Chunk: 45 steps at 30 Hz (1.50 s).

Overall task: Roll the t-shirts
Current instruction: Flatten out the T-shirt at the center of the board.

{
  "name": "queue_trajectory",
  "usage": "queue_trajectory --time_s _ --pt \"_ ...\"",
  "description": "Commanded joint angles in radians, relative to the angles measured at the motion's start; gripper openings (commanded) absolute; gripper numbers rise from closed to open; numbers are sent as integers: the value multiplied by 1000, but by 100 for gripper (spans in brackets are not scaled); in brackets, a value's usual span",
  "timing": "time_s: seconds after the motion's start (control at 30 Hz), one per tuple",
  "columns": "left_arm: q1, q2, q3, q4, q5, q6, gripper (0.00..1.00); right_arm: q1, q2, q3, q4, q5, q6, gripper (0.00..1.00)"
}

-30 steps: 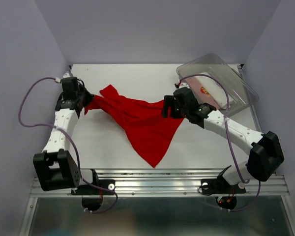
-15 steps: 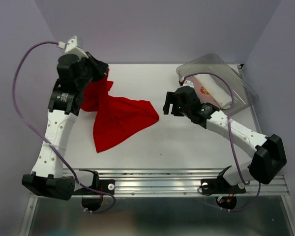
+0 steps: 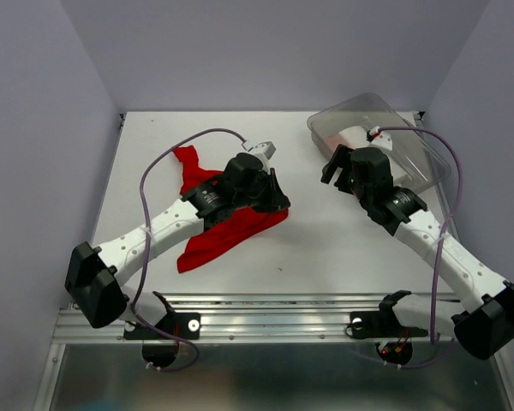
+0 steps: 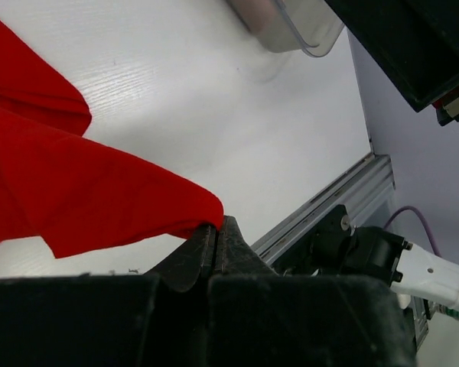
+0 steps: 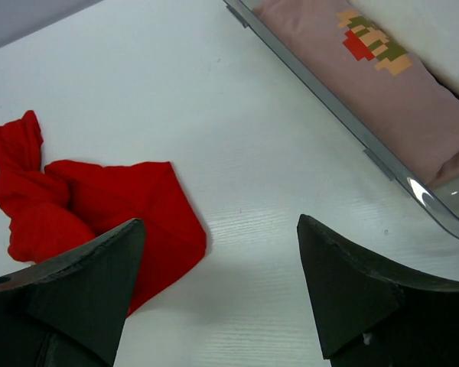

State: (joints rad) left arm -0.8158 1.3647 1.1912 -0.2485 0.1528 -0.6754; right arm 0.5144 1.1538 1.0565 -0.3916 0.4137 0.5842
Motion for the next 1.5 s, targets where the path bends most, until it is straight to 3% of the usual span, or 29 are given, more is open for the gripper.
queue_trajectory --time_s 0.0,0.2,0.33,0.47,0.53,0.7,0.87,1.2,1.27,1.4,1.47 --pt "-6 -6 31 107 -18 0 0 -8 -14 2 10 7 -3 86" --pt "13 36 163 17 -120 62 0 -8 0 -4 0 -24 9 86" --pt "168 10 278 -49 -122 115 0 -8 -14 -9 -4 -23 0 87" --pt "424 -48 343 -67 -98 154 0 -8 -20 -16 -4 -27 -9 87" --pt "478 -49 387 -98 -96 178 0 -8 -10 -15 -4 -52 -14 87" --pt "599 -27 392 -130 -72 224 0 13 67 -12 28 -297 -17 87" --pt "661 -35 341 -121 -35 227 0 212 214 14 59 -256 5 91" --pt "687 -36 327 -118 -12 234 0 269 427 71 90 -299 -6 92" --pt "692 -39 323 -118 -13 235 0 269 472 134 54 -289 -33 88" --pt "708 -42 320 -113 -4 234 0 269 573 206 50 -311 -60 66" --pt "711 -42 320 -115 1 235 0 269 634 235 51 -319 -67 66"
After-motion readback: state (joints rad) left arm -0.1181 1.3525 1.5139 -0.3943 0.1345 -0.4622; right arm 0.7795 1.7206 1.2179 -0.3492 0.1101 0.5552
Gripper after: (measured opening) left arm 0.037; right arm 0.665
